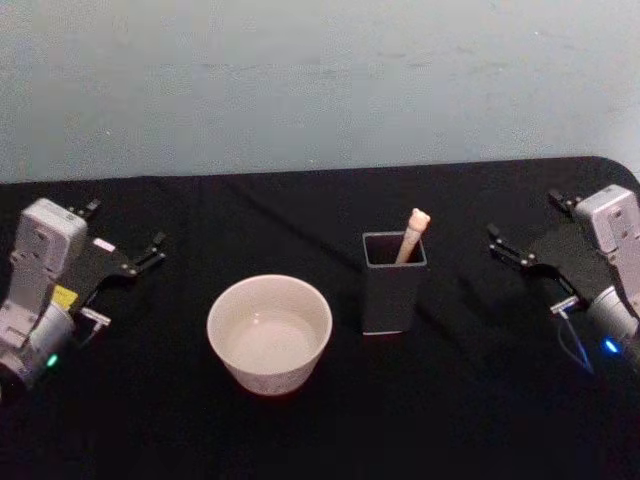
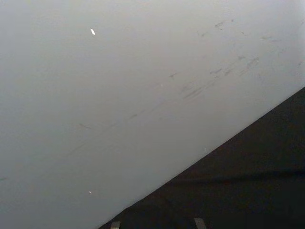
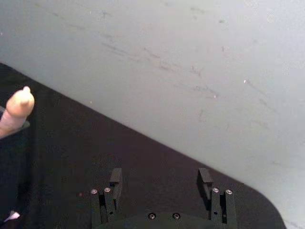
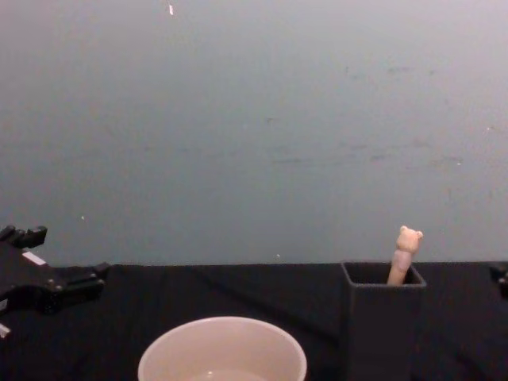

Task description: Pick up the stirring spoon with one hand, stir inside the cup, then place it back in its original position.

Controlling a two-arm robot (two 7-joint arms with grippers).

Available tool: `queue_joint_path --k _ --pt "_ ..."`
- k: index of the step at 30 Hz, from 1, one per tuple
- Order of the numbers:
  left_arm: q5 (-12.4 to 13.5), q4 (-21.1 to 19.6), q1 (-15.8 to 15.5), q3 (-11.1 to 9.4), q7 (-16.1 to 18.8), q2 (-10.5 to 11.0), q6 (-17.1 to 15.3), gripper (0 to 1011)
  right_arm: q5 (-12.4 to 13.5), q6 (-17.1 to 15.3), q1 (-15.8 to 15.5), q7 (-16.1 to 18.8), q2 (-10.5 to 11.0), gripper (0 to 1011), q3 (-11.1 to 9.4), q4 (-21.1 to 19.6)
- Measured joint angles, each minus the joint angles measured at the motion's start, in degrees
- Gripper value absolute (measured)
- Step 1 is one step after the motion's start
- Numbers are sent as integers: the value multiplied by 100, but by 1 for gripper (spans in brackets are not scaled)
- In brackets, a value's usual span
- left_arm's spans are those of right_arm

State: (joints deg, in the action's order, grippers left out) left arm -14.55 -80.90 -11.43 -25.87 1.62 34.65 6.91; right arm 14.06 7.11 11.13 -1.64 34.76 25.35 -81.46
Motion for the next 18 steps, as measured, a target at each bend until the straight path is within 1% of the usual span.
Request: queue_joint_path --k 3,4,5,9,10,12,13,17,18 --pt "0 0 0 0 0 0 0 1001 2 8 -64 20 32 1000 -100 -114" --pt "0 0 0 0 0 0 0 1001 45 7 -106 58 58 1000 -157 -189" --pt "0 0 0 0 0 0 0 1001 45 7 -106 58 58 1000 -157 -189" --pt "1 0 0 0 0 0 0 1001 320 -4 -252 316 184 1000 -368 -445" --pt "0 0 0 1 0 0 0 1001 460 -18 -306 461 240 1000 -442 -532" --pt "1 0 0 0 0 0 0 1001 644 -41 -371 660 308 1002 -526 -632" --pt "0 0 0 1 0 0 0 1001 830 -64 -440 855 375 1000 -597 -721" --pt "0 0 0 0 0 0 0 1001 1296 -144 -582 1371 518 1000 -736 -887" --pt "0 0 0 0 0 0 0 1001 1459 -175 -642 1577 569 1002 -780 -941"
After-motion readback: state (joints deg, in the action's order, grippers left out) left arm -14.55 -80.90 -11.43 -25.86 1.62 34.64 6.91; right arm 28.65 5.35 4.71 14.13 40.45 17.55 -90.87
